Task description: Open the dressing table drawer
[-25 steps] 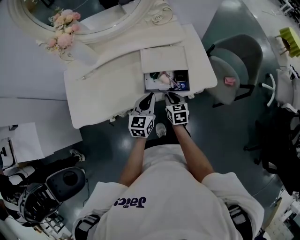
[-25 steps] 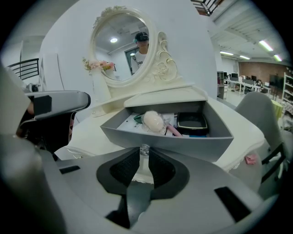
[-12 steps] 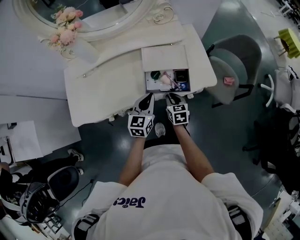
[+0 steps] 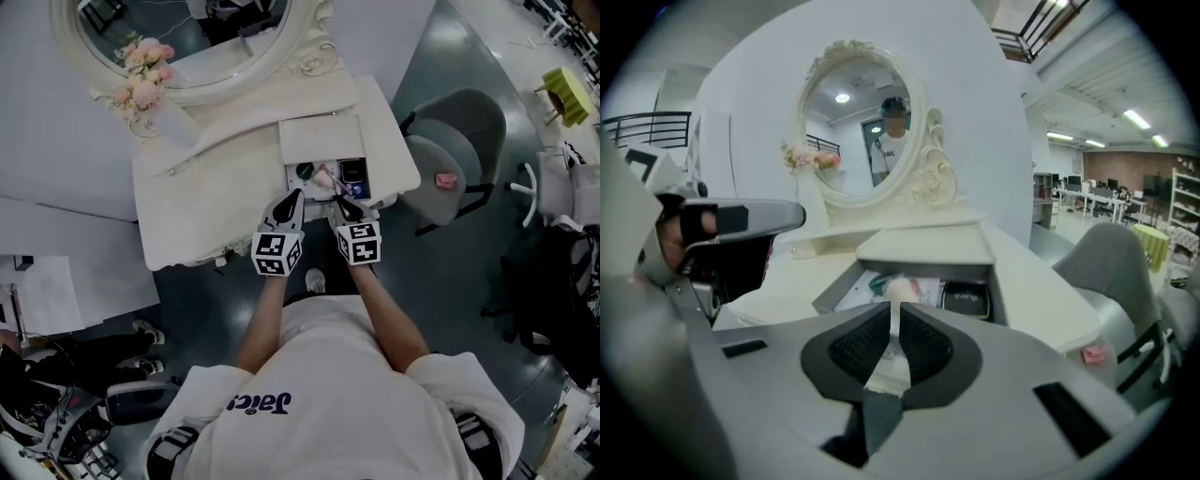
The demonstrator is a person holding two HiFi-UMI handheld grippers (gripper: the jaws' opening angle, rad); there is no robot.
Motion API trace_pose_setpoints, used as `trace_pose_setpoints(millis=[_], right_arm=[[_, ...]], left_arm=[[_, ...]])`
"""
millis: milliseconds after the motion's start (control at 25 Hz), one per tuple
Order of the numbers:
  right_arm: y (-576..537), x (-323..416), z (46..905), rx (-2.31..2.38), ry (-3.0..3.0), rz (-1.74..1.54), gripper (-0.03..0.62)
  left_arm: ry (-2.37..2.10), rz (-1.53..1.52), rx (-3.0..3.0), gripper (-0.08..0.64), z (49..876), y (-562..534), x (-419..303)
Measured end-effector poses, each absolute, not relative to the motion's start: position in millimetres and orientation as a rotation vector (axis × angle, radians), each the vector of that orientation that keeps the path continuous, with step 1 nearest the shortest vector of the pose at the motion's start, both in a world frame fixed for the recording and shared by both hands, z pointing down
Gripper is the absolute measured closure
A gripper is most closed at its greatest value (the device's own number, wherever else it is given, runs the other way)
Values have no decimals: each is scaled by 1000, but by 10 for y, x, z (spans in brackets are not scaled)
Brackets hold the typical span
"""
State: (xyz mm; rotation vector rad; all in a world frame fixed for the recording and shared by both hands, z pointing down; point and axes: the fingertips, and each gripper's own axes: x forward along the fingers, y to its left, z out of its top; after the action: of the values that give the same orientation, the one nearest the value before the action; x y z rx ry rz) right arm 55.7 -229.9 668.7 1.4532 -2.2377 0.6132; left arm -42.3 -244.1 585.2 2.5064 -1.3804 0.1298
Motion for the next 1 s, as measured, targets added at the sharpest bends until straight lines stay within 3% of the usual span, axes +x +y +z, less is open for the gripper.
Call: trace_pose_setpoints(millis=[520, 1000], right_arm=[[-2708, 889, 4891, 1717, -2426, 174, 583], [-2717, 951, 4485, 1806, -2440, 42, 583]], left_arm=[[-1403, -79, 2661, 545, 4822, -2703, -166], [-1422, -111, 2728, 545, 4532, -2672, -127]])
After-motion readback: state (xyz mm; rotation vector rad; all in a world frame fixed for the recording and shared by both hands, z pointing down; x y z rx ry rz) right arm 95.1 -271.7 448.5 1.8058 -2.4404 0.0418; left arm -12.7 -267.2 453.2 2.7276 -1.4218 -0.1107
